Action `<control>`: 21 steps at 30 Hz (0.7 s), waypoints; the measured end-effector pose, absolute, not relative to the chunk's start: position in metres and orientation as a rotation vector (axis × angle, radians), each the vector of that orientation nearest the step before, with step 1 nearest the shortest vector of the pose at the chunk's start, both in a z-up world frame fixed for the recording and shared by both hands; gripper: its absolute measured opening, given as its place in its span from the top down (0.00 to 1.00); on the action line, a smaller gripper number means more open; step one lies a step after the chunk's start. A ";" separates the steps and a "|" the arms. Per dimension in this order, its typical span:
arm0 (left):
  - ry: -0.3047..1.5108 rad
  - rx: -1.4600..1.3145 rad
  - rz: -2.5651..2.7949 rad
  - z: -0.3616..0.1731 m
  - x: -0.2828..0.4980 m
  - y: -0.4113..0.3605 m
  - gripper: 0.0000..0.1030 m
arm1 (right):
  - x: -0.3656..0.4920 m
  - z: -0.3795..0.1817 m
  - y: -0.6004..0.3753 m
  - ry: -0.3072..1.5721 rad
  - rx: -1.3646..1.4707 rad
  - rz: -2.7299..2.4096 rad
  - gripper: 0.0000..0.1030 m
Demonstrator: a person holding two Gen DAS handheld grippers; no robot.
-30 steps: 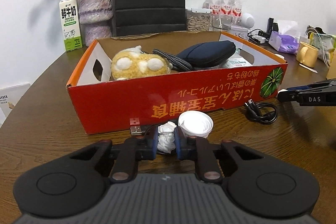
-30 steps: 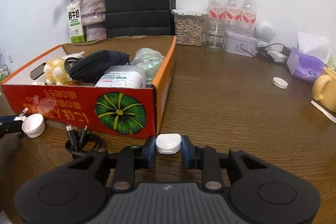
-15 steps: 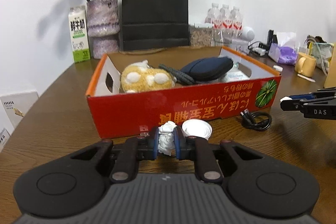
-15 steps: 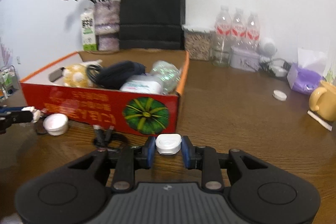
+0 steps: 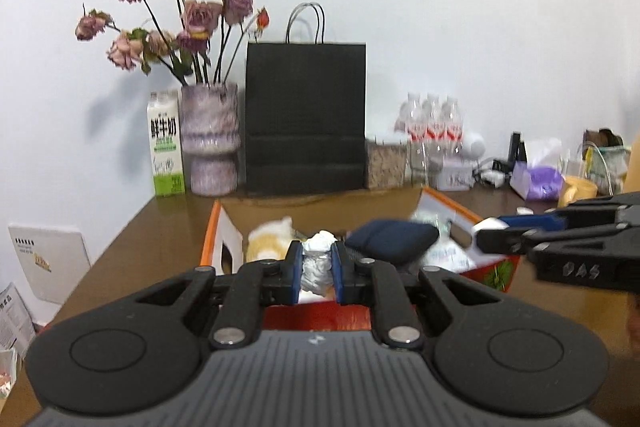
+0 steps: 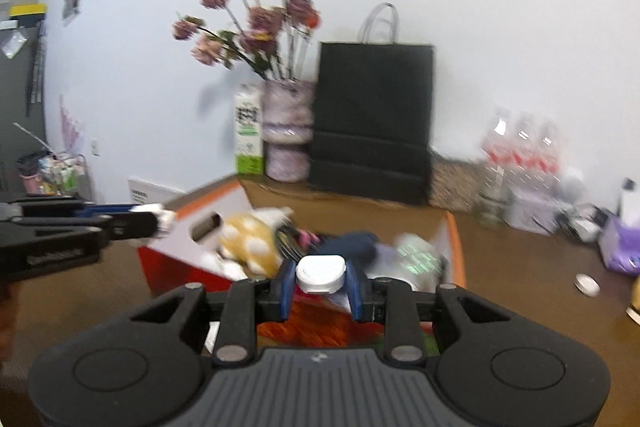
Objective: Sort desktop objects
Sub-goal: 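Carry the tissue and white case into the box and open both tools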
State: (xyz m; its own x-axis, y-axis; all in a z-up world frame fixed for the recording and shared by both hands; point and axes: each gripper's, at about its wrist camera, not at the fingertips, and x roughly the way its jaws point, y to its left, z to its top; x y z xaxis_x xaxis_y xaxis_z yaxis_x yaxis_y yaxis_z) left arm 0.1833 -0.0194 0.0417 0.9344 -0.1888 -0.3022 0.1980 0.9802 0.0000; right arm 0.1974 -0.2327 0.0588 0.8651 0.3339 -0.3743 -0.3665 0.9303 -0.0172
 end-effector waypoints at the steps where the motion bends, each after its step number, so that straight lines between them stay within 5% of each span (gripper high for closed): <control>1: 0.299 0.029 -0.196 0.044 0.187 -0.020 0.85 | 0.201 0.061 -0.226 0.373 -0.091 0.377 0.75; 21: 0.388 0.025 -0.167 0.006 0.262 -0.010 0.85 | 0.286 0.016 -0.179 0.491 -0.056 0.433 0.75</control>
